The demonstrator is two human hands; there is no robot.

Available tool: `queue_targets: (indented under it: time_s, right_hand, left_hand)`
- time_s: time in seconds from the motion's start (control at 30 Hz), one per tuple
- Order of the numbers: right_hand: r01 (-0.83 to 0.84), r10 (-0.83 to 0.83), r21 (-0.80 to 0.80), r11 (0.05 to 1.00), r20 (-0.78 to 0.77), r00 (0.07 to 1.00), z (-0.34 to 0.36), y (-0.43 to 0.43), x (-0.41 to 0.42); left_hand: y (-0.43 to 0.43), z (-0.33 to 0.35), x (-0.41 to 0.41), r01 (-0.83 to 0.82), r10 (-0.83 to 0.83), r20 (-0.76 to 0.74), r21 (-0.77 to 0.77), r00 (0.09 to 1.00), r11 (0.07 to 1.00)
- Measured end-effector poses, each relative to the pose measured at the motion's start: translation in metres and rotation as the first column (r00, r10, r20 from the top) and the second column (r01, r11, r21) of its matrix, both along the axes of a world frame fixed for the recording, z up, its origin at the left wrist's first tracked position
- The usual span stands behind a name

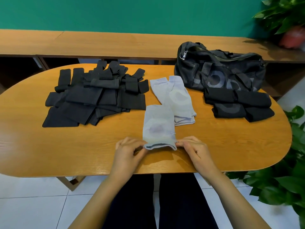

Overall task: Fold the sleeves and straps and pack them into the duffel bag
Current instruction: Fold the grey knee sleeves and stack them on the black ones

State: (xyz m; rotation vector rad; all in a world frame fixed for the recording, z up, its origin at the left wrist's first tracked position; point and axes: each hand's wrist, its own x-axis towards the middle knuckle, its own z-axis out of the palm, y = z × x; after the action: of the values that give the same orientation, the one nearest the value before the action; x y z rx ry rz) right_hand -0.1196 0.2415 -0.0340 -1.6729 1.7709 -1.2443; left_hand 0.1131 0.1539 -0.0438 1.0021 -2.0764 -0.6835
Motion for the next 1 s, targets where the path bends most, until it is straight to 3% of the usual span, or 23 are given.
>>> queue_targets:
  time_s: [0.2,0.3,0.5,0.6,0.67,0.73,0.8,0.87,0.93,1.0]
  right_hand:
    - [0.118,-0.13,0.08,0.99,0.181,0.975,0.001,0.007,0.013]
    - [0.201,-0.22,0.115,0.973,0.194,0.956,0.003,0.006,0.019]
    - [0.301,-0.293,0.152,0.941,-0.074,0.953,0.0,0.006,0.025]
    - [0.322,-0.288,0.124,0.939,-0.232,0.929,0.004,0.007,0.029]
    - [0.334,-0.304,0.02,0.942,-0.367,0.879,0.008,0.009,0.032]
    - [0.245,-0.244,-0.055,0.968,-0.436,0.866,0.009,0.01,0.032]
    - [0.072,-0.064,-0.006,0.997,-0.557,0.828,0.005,0.01,0.028]
    - [-0.052,0.091,0.077,0.996,-0.697,0.711,0.0,0.009,0.026]
    - [-0.073,0.156,0.144,0.987,-0.739,0.655,-0.007,0.01,0.025]
    - [-0.053,0.164,0.172,0.984,-0.735,0.658,-0.011,0.01,0.025]
  left_hand:
    - [0.015,0.003,-0.006,-0.126,0.145,-0.066,0.234,0.987,0.964]
    - [0.017,0.005,-0.008,-0.185,0.197,-0.034,0.217,0.98,0.959]
    - [0.021,0.014,-0.011,-0.3,0.293,0.13,0.034,0.947,0.953]
    - [0.019,0.011,-0.011,-0.269,0.283,0.234,-0.092,0.93,0.959]
    - [0.018,0.009,-0.011,-0.198,0.239,0.228,-0.187,0.944,0.962]
    - [0.017,0.007,-0.01,-0.08,0.14,0.199,-0.284,0.97,0.955]
    - [0.016,0.007,-0.009,0.068,-0.008,0.211,-0.279,0.977,0.958]
    - [0.015,0.003,-0.007,0.204,-0.133,0.284,-0.239,0.949,0.949]
    - [0.013,-0.004,-0.006,0.272,-0.193,0.351,-0.194,0.916,0.942]
    - [0.013,-0.01,-0.005,0.278,-0.207,0.361,-0.156,0.909,0.948]
